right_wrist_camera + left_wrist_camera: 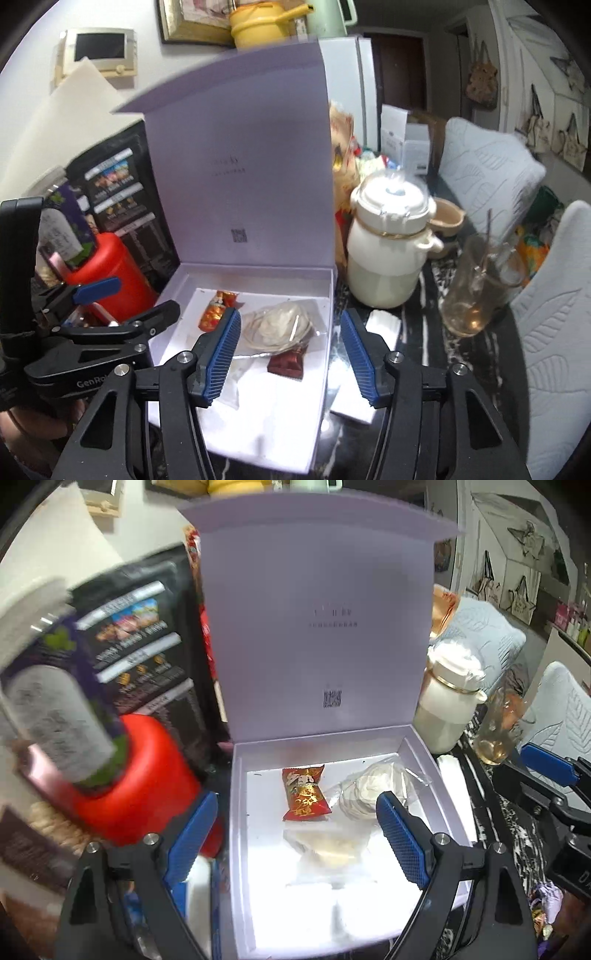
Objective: Organize soft objects
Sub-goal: 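Withdraw both tools from the box back over the table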
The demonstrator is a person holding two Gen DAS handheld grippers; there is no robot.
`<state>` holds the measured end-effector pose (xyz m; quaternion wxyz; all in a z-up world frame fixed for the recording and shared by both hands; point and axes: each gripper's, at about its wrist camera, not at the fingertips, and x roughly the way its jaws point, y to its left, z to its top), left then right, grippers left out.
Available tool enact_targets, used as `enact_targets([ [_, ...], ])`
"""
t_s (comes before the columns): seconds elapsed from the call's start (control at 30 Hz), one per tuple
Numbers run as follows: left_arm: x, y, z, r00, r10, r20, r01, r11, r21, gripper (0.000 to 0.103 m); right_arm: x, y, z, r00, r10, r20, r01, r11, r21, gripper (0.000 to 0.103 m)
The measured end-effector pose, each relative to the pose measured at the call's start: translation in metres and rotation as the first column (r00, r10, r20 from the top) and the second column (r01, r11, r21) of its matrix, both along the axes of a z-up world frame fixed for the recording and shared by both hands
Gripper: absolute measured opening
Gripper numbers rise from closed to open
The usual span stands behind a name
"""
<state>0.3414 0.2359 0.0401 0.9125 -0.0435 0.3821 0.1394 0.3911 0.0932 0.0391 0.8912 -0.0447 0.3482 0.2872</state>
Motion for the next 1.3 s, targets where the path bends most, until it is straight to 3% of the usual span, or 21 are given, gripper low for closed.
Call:
enact_targets([
  [0.07,-0.011,-0.002,0.01,1.0,0.008,0.014,-0.008,1.0,0.0,0.089,-0.011,-0.005,0.012,1.0,-0.003,0.016,0.003,1.0,0.008,0.067],
  [0.17,-0.028,-0.007,0.026,0.999,0.019,0.04,-0.019,1.0,-0.006,0.089,-0.027,-0.013,0.026,0.999,-0.003,0.046,0.002,1.0,0.015,0.07],
  [0.37,-0.059,-0.024,0.052,0.994,0.007,0.107,-0.012,0.999,0.047,0.089,-0.064,-0.032,0.059,0.994,-0.016,0.111,0.012,0.999,0.04,0.083],
  [0.57,-0.094,-0.038,0.073,0.986,-0.023,0.165,0.02,1.0,0.023,0.089,-0.103,-0.054,0.086,0.985,-0.037,0.167,0.026,0.997,0.068,0.096],
  [0.63,-0.107,-0.044,0.08,0.983,-0.033,0.18,0.028,0.999,0.03,0.089,-0.117,-0.062,0.093,0.981,-0.047,0.186,0.033,0.996,0.08,0.097],
  [0.73,-0.124,-0.053,0.086,0.98,-0.044,0.195,0.037,0.998,0.041,0.103,-0.134,-0.073,0.1,0.978,-0.054,0.203,0.035,0.995,0.093,0.098],
  [1.3,-0.213,-0.105,0.09,0.963,-0.141,0.228,0.134,0.99,0.045,0.103,-0.231,-0.131,0.099,0.963,-0.145,0.229,0.12,0.986,0.117,0.102],
])
